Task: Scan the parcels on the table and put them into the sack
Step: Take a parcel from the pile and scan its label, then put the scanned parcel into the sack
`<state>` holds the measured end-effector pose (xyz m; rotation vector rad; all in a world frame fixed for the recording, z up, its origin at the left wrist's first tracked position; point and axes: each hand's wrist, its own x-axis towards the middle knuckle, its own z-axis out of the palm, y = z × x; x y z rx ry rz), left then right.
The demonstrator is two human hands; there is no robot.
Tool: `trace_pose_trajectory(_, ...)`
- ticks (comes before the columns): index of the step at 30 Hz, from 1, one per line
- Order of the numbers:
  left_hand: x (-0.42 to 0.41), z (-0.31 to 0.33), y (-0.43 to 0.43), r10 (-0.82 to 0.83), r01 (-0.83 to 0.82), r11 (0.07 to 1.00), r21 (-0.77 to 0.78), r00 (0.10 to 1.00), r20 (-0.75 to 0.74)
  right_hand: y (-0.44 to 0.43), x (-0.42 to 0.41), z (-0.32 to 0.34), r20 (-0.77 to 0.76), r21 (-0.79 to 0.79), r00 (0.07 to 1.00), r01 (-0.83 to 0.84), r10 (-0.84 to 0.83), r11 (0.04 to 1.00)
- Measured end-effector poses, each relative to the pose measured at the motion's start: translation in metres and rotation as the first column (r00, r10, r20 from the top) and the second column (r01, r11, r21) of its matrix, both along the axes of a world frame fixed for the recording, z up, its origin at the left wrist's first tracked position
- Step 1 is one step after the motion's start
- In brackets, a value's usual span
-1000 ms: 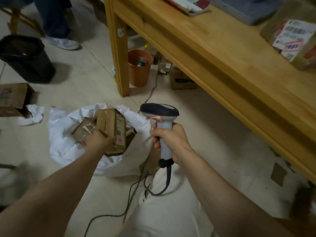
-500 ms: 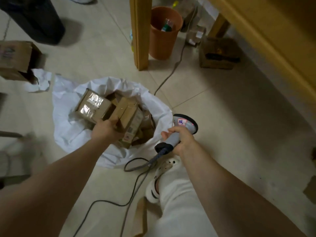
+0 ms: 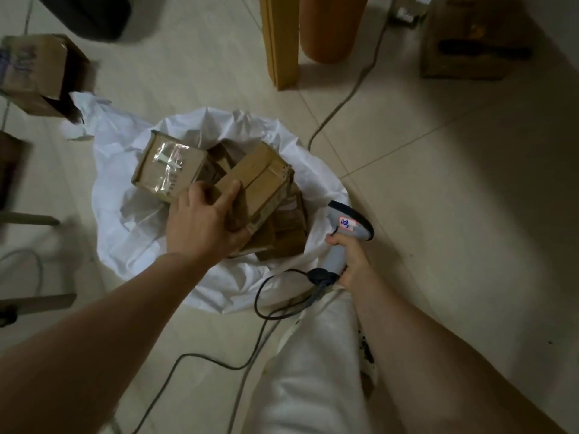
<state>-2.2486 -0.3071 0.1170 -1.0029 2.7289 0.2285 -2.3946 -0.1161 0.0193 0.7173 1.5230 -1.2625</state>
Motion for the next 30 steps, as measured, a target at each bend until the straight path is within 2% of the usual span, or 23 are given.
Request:
trace_pose_trajectory(5, 0.000, -0.006, -0.005, -0.001, 0.000, 1.000, -0.014, 0.999, -0.039, -0.002, -0.001, -0.014, 0.004, -0.049, 0.997, 0.078, -0.078, 0.996)
trace_pose_trajectory(10, 0.000, -0.009, -0.007, 0.022, -0.022, 1.000, -0.003, 1.000, 0.004, -0.009, -0.002, -0.020, -0.027, -0.032, 0.997, 0.077, -0.078, 0.996)
trace_pose_trajectory(13, -0.002, 0.001, -0.003, 0.048, -0.045, 0.997, 0.067, 0.998, -0.035, -0.015, -0.003, 0.002, -0.111, -0.010, 0.993, 0.033, -0.034, 0.999)
trace_pose_trajectory(16, -0.007, 0.015, 0.005, -0.016, 0.023, 0.994, 0.110, 0.998, -0.063, -0.021, -0.006, 0.036, -0.244, 0.097, 0.969, -0.006, 0.030, 0.995)
trace_pose_trajectory(19, -0.022, 0.029, 0.011, -0.066, 0.064, 0.991, 0.118, 0.998, 0.012, -0.028, -0.007, 0.074, -0.414, 0.092, 0.909, -0.001, 0.039, 0.996)
trace_pose_trajectory(22, -0.039, 0.043, 0.010, -0.082, 0.065, 0.980, 0.189, 0.993, 0.083, -0.027, -0.006, 0.113, -0.533, 0.101, 0.842, -0.042, 0.090, 0.994)
trace_pose_trajectory(26, -0.056, 0.037, 0.013, -0.263, 0.197, 0.949, 0.246, 0.925, 0.274, -0.025, 0.007, 0.152, -0.630, 0.084, 0.763, -0.119, 0.146, 0.989)
trace_pose_trajectory(28, -0.063, 0.028, 0.019, -0.227, 0.143, 0.940, 0.310, 0.941, 0.252, -0.025, 0.021, 0.160, -0.658, 0.110, 0.715, -0.218, 0.236, 0.970)
trace_pose_trajectory(30, -0.059, 0.024, 0.025, -0.076, 0.011, 0.930, 0.368, 0.983, 0.164, -0.030, 0.031, 0.164, -0.662, 0.155, 0.674, -0.305, 0.328, 0.940)
